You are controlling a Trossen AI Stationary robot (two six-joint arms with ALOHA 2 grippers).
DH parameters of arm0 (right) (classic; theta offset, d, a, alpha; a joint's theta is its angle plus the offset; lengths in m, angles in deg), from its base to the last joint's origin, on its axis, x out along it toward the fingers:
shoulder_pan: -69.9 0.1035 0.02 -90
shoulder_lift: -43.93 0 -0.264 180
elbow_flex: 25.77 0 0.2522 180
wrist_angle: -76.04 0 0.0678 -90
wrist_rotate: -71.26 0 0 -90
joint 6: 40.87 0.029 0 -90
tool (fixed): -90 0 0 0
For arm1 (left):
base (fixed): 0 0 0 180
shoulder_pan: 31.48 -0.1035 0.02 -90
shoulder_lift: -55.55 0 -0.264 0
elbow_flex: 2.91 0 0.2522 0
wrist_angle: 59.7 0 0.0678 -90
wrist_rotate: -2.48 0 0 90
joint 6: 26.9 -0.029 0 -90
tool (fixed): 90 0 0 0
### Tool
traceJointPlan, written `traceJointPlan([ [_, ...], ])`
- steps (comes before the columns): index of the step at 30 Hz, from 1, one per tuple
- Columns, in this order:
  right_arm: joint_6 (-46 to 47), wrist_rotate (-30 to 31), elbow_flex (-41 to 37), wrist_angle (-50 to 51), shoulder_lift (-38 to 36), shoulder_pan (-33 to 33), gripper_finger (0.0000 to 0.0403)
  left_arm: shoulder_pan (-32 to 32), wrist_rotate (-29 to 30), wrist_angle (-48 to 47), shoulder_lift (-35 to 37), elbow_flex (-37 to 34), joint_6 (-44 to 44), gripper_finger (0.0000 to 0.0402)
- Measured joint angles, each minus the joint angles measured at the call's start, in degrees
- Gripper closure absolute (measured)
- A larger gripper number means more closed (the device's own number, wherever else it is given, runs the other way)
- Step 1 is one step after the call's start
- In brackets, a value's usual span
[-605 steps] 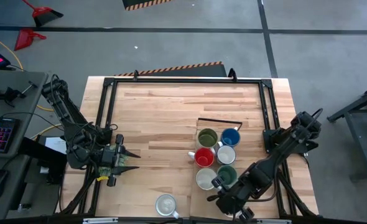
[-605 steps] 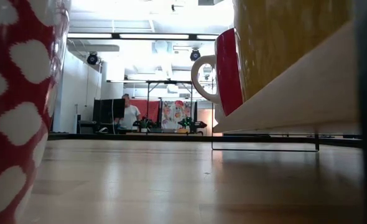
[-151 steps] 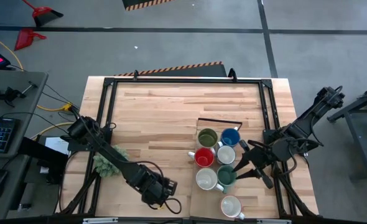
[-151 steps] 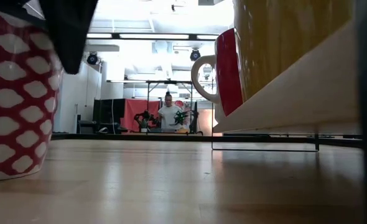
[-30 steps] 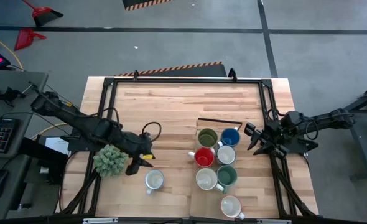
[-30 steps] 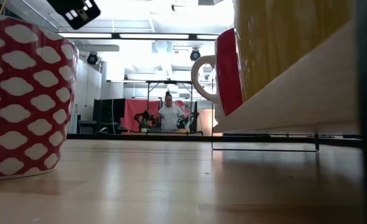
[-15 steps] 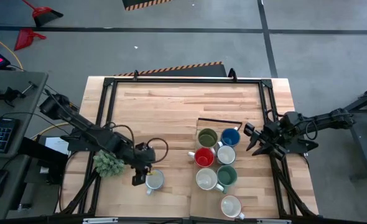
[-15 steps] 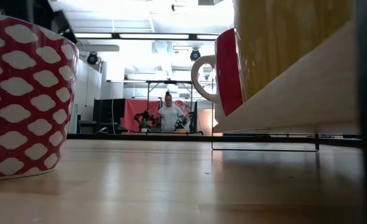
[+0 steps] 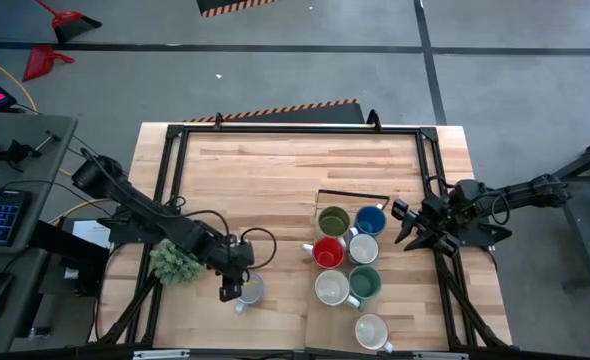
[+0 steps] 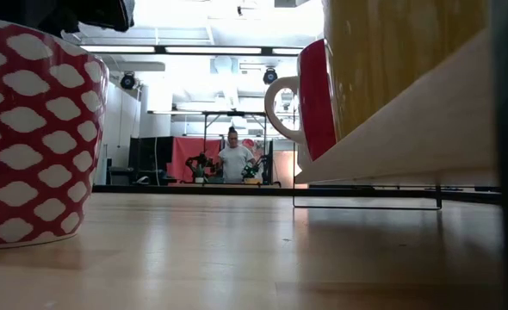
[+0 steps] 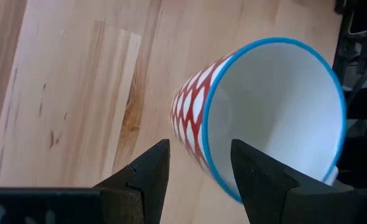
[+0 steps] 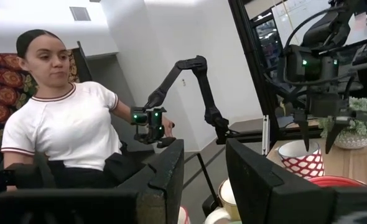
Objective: Place coffee mugs
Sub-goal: Put the red and white mug on the shelf
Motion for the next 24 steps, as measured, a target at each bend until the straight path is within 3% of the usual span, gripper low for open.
traceJointPlan([
  [24,-0.3,0.0,0.0,0.5,0.0,0.0,0.0295,-0.8,1.4,5.3,-5.8,-0.1,-3.7,0.0249],
])
